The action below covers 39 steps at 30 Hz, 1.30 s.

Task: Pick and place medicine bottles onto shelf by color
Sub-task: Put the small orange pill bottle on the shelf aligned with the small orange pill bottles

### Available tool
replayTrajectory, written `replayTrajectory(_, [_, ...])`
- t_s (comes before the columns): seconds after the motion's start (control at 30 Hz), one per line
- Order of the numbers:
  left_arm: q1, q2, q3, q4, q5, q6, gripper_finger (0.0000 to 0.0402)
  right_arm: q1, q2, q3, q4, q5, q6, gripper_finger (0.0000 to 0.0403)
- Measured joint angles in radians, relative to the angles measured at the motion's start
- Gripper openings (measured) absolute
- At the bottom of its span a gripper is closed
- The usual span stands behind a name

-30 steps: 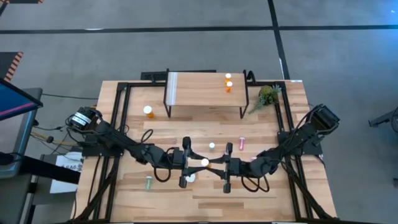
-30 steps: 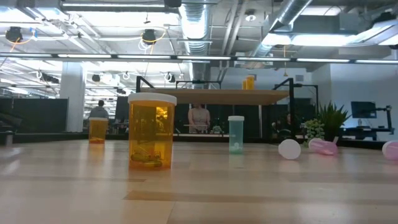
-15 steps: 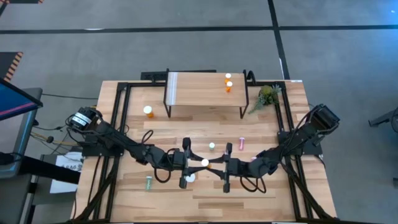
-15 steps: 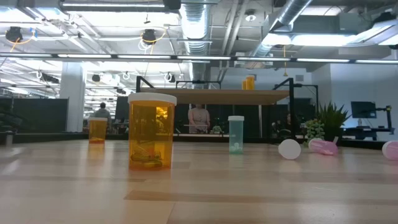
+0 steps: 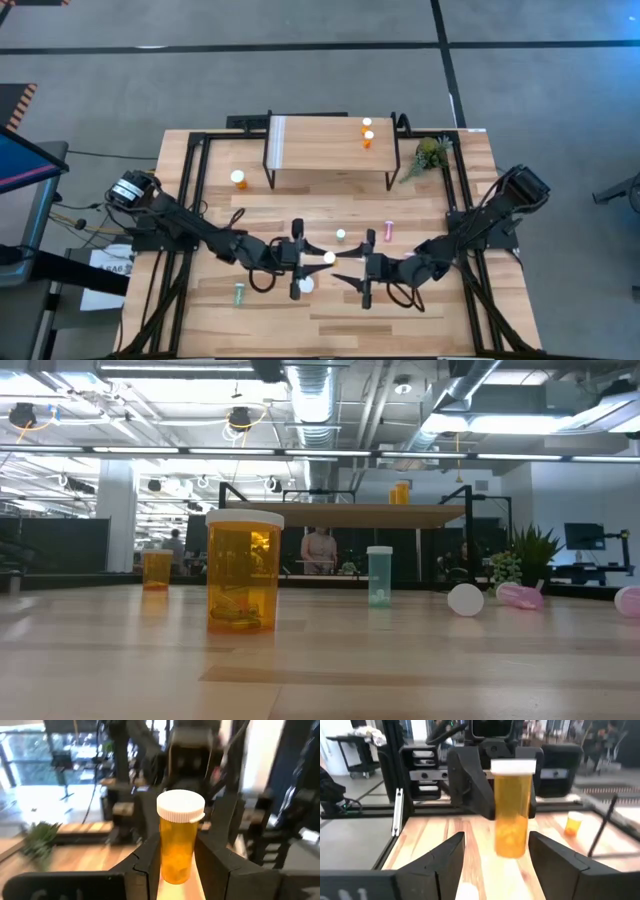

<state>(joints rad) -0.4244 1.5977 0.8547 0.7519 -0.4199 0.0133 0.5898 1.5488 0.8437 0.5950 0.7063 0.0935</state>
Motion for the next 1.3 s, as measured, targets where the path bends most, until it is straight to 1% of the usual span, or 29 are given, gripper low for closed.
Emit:
replayTrajectory(0.1, [0.0, -0.046, 0.0, -0.158, -0.071, -0.033, 0.0092, 0.0, -0.058, 0.021, -0.178, 0.0, 0.098, 0.0244])
replayTrajectory(0.17, [0.001, -0.069, 0.0, -0.248, -0.091, -0.067, 0.0092, 0.0, -0.086, 0.033, -0.278, 0.0, 0.145, 0.0244])
replayTrajectory(0.23, [0.002, -0.083, 0.0, -0.321, -0.101, -0.094, 0.0092, -0.002, -0.112, 0.044, -0.339, 0.0, 0.169, 0.0244])
replayTrajectory(0.3, [0.001, -0.084, 0.0, -0.363, -0.101, -0.114, 0.0092, -0.004, -0.131, 0.057, -0.36, 0.0, 0.185, 0.0244])
replayTrajectory(0.37, [0.001, -0.084, 0.0, -0.384, -0.1, -0.121, 0.0092, -0.023, -0.142, 0.087, -0.427, -0.019, 0.217, 0.0244])
replayTrajectory(0.43, [0.001, -0.085, 0.0, -0.397, -0.101, -0.125, 0.0092, -0.056, -0.136, 0.147, -0.532, -0.092, 0.247, 0.0244])
replayTrajectory(0.5, [0.001, -0.085, 0.0, -0.406, -0.1, -0.127, 0.0091, -0.083, -0.118, 0.215, -0.654, -0.137, 0.254, 0.0244])
replayTrajectory(0.63, [0.001, -0.085, 0.0, -0.405, -0.098, -0.13, 0.0091, -0.124, -0.063, 0.352, -0.831, -0.239, 0.198, 0.0244])
replayTrajectory(0.77, [0.001, -0.085, 0.0, -0.405, -0.076, -0.131, 0.0091, -0.142, -0.028, 0.459, -0.944, -0.274, 0.1, 0.0244])
replayTrajectory(0.87, [0.001, -0.085, 0.0, -0.404, -0.057, -0.131, 0.0091, -0.159, -0.005, 0.503, -0.999, -0.314, 0.059, 0.0244])
replayTrajectory(1.03, [0.001, -0.085, 0.0, -0.402, -0.034, -0.131, 0.0091, -0.201, 0.035, 0.547, -0.989, -0.445, 0.046, 0.0244])
replayTrajectory(1.13, [0.001, -0.085, 0.0, -0.406, -0.034, -0.131, 0.0091, -0.221, 0.07, 0.558, -0.998, -0.461, 0.023, 0.0244])
replayTrajectory(1.3, [0.001, -0.084, 0.0, -0.405, -0.032, -0.131, 0.0091, -0.239, 0.075, 0.56, -0.997, -0.48, 0.018, 0.0244])
